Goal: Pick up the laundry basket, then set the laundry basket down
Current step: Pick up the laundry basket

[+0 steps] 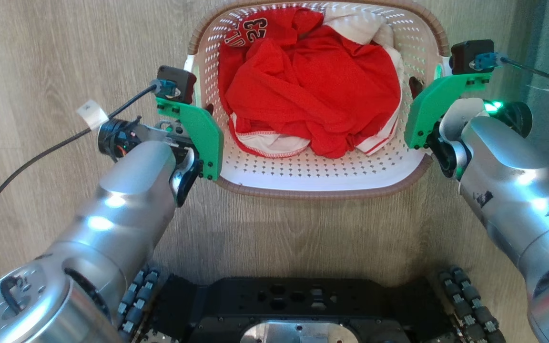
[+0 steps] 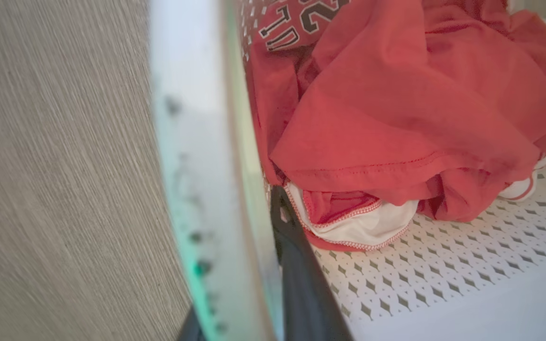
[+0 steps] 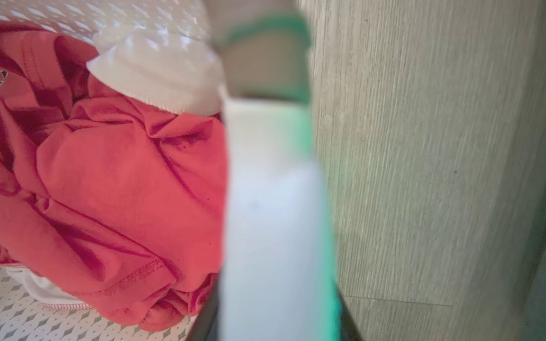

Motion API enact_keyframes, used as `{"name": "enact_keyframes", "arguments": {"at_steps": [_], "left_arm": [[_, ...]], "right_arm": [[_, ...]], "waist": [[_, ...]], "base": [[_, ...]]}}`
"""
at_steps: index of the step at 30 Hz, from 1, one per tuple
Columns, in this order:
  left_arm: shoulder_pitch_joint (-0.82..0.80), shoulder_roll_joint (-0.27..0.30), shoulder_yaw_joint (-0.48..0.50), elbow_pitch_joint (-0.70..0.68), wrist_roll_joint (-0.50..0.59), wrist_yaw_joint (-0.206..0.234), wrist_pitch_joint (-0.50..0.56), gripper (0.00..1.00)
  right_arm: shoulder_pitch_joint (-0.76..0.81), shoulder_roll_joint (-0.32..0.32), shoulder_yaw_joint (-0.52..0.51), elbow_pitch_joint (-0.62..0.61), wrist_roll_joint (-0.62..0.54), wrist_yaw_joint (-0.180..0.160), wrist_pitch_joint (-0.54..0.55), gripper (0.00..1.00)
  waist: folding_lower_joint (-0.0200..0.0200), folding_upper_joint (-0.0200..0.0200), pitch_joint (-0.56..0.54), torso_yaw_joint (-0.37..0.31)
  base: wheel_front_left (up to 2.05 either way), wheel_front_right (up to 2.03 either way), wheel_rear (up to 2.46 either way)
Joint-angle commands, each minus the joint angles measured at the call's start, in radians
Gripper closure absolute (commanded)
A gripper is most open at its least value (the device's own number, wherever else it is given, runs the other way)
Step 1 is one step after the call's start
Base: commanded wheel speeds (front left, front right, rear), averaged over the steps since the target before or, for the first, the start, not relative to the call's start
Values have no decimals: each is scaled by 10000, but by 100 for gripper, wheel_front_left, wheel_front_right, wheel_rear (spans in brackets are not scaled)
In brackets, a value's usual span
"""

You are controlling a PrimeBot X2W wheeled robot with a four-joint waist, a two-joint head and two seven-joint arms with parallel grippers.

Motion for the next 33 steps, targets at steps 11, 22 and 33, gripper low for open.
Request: {"name": "enact_keyframes", "arguments": {"at_steps": [11, 22, 33], "left_arm": [[347, 181, -751, -14, -351, -457, 996, 100], [665, 181, -1070, 36, -529, -647, 1542, 100], [1552, 181, -1294, -163, -750, -821, 3066, 100]], "right_arm": [[636, 60, 844, -90, 487, 71, 1146, 100], [907, 3, 1463, -37, 1008, 71, 2589, 100], [1646, 62, 1943, -129, 1802, 71, 4400, 100]], "waist": [[-1, 0, -717, -103], [-1, 0, -1913, -169], [-1, 0, -4076, -124]], "base": [[0, 0, 0], [0, 0, 0], [0, 0, 0]]}}
